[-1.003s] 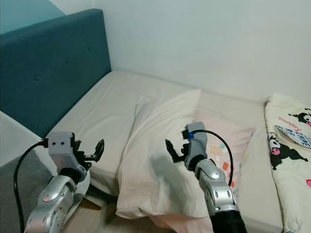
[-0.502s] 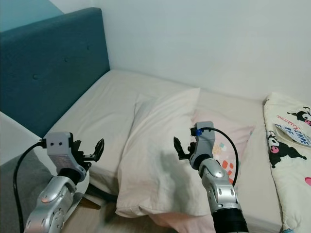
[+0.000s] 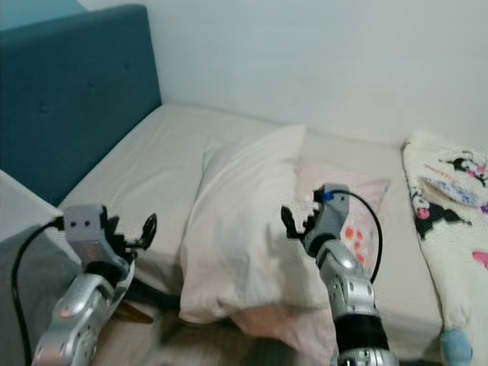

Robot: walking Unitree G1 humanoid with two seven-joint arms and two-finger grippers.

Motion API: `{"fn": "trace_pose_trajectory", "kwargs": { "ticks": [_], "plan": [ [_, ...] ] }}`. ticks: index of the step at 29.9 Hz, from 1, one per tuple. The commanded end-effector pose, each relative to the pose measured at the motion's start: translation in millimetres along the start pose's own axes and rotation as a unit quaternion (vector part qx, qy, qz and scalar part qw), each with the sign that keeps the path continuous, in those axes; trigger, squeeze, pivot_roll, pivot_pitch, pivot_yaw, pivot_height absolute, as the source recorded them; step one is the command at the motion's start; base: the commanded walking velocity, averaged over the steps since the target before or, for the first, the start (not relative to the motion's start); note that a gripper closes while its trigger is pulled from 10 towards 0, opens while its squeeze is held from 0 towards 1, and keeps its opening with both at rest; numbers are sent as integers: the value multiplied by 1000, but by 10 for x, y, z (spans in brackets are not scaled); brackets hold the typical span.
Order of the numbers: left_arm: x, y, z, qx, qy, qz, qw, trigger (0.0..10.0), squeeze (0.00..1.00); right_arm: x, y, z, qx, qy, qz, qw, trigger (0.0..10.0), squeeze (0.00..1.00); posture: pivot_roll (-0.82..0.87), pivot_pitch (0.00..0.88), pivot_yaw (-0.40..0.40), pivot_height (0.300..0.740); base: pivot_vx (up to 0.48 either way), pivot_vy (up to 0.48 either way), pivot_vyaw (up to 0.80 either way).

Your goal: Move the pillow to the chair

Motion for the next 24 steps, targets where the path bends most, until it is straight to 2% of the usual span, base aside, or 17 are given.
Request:
{"fn": "trace_pose_trajectory", "kwargs": {
  "ticks": [1, 10, 13, 16, 17, 18, 20, 22, 24],
  "plan": [
    [-69, 22, -14, 1, 11, -13, 1000, 10000, 0, 119, 19, -30, 2, -15, -1, 1000, 10000, 0, -16, 0, -85, 585, 0, 0, 0],
    [-227, 178, 8, 17, 32, -32, 999, 10000, 0, 385, 245, -104, 26, -45, -20, 998, 10000, 0, -7, 0, -79, 555, 0, 0, 0],
    [-300, 311, 60, 28, 40, -51, 998, 10000, 0, 438, 445, -152, 57, -34, -79, 995, 10000, 0, 8, 0, -73, 540, 0, 0, 0],
    [-328, 436, 101, 38, 41, -75, 996, 10000, 0, 313, 683, -211, 95, 13, -147, 984, 10000, 0, 24, 0, -64, 525, 0, 0, 0],
    [-328, 436, 101, 38, 41, -75, 996, 10000, 0, 313, 683, -211, 95, 13, -147, 984, 10000, 0, 24, 0, -64, 525, 0, 0, 0],
    [-334, 511, 107, 44, 40, -88, 994, 10000, 0, 180, 857, -248, 122, 56, -192, 972, 10000, 0, 31, 5, -61, 515, 0, 0, 0],
    [-324, 571, 107, 48, 36, -101, 993, 10000, 0, 68, 986, -263, 141, 89, -221, 961, 10000, 0, 42, 22, -57, 505, 0, 0, 0],
    [-318, 596, 112, 50, 34, -108, 992, 10000, 0, 31, 1029, -267, 147, 100, -230, 957, 10000, 0, 43, 26, -55, 500, 0, 0, 0],
    [-300, 647, 120, 51, 29, -120, 991, 10000, 0, -75, 1054, -319, 143, 112, -235, 955, 10000, 0, 50, 50, -44, 490, 0, 0, 0]
  ]
}}
Point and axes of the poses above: a point about 5 cm out from each wrist's last joint towards the gripper, its own z axis pointing back from the gripper into the wrist, its own y axis along the axis of the wrist's last joint, x = y × z, the point moved 6 cm from there along -z, pointing out of the wrist towards the gripper, and after that the axes turned 6 degrees about z, right-handed, at the moved point
